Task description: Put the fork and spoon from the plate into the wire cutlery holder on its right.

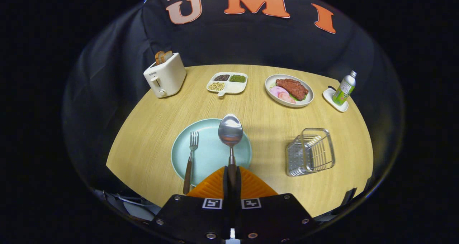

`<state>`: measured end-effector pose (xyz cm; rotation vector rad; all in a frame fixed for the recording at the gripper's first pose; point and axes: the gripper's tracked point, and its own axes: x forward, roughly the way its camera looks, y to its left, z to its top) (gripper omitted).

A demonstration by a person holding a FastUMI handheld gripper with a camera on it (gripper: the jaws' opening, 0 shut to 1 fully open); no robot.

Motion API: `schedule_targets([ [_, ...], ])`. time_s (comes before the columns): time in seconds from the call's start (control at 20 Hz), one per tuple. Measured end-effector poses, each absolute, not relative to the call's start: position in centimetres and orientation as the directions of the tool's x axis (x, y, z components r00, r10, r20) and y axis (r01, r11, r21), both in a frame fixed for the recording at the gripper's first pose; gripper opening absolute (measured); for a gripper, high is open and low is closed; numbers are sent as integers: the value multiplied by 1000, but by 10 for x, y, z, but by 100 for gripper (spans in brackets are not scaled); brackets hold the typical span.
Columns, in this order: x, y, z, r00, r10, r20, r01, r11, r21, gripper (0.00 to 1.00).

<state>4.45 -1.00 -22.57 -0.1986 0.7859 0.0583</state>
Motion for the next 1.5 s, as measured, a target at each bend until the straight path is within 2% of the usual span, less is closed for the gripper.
schedule_targets([
  [0.45,16,-102,-170,553,-108,-826,-175,954,-242,5],
  [0.75,18,-143,-176,386,-175,-906,-200,943,-267,5],
  [1.0,33,-159,-188,259,-244,-935,-269,911,-312,5],
  [1.2,47,-155,-203,185,-255,-949,-314,899,-304,5],
  [1.5,64,-162,-219,130,-287,-949,-340,886,-315,5],
])
